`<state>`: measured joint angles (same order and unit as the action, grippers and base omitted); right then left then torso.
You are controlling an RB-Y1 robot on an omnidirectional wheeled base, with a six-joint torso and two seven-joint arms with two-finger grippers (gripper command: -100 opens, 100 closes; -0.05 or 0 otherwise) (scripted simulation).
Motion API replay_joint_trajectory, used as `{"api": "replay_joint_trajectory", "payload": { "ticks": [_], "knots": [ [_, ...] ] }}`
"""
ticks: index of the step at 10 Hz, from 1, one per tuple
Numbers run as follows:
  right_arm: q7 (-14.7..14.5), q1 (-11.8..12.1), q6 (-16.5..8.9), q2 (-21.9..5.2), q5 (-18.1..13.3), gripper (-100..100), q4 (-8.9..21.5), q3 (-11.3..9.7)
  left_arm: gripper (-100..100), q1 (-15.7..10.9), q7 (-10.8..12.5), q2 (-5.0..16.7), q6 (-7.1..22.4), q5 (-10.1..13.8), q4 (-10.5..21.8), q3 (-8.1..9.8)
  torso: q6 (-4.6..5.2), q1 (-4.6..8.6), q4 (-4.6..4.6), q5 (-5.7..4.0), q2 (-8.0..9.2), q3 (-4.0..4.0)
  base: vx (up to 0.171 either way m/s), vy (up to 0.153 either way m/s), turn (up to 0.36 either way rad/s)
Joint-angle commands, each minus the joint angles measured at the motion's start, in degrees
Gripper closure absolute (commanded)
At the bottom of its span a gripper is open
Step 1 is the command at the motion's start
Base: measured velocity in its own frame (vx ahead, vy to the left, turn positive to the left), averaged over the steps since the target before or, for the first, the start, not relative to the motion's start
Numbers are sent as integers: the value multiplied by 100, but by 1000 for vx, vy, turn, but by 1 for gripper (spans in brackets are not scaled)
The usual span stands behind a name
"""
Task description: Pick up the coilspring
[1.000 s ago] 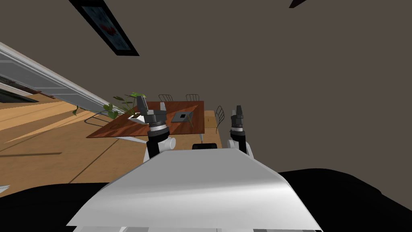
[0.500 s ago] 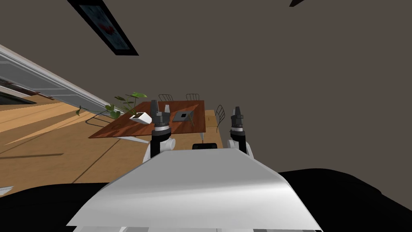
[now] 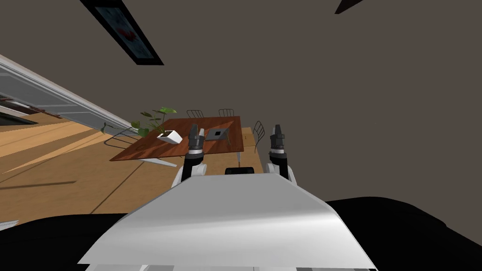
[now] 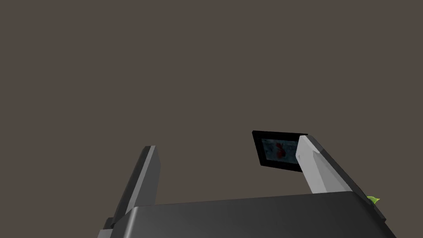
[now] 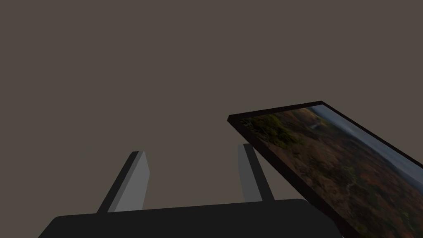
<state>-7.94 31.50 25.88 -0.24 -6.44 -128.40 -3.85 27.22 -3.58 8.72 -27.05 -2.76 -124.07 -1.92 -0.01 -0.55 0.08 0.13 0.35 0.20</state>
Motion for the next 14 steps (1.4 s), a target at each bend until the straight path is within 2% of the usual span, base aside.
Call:
{"api": "replay_joint_trajectory", "payload": {
  "ticks": [1, 4, 5, 9, 10, 12, 13, 14],
  "knots": [
    [0, 0, 0, 0, 0, 0, 0, 0, -100, 8, -176, 41, 39, -20, 204, -55, 0, 0, 0, 0, 0, 0, -72, 164, -42],
    [0, 0, 0, 0, 0, 0, 0, 0, -100, 11, -499, 55, -27, -65, 710, -153, 0, -9, 0, 3, -2, -1, -86, 156, -48],
    [0, 0, 0, 0, 0, 0, 0, 0, -100, 11, -499, 55, -27, -65, 773, -153, 0, 4, -1, 0, -6, -3, -57, 71, -16],
    [0, 1, 0, 0, 0, 0, 0, 0, -100, -35, -908, 21, -92, -187, 1491, -262, 0, 17, -3, -4, -19, -10, -49, 82, -34],
    [0, 1, 0, 0, 0, 0, 0, 0, -100, -35, -908, 21, -92, -187, 1555, -262, 0, 18, -3, -4, -17, -9, -30, 62, -5],
    [0, 1, 0, 1, 0, 0, 0, -1, -100, -93, -1090, -2, -109, -285, 1904, -296, 0, 38, -6, -8, -31, -17, -13, 35, -14],
    [0, 1, 0, 1, 0, 0, 0, -1, -100, -93, -1090, -2, -109, -285, 1942, -296, 0, 42, -6, -9, -34, -19, -10, 20, -6],
    [0, 1, 0, 1, 0, 0, 0, -1, -100, -132, -1173, -11, -112, -344, 2133, -308, 0, 47, -7, -10, -35, -19, -2, 8, -5]
  ]
}}
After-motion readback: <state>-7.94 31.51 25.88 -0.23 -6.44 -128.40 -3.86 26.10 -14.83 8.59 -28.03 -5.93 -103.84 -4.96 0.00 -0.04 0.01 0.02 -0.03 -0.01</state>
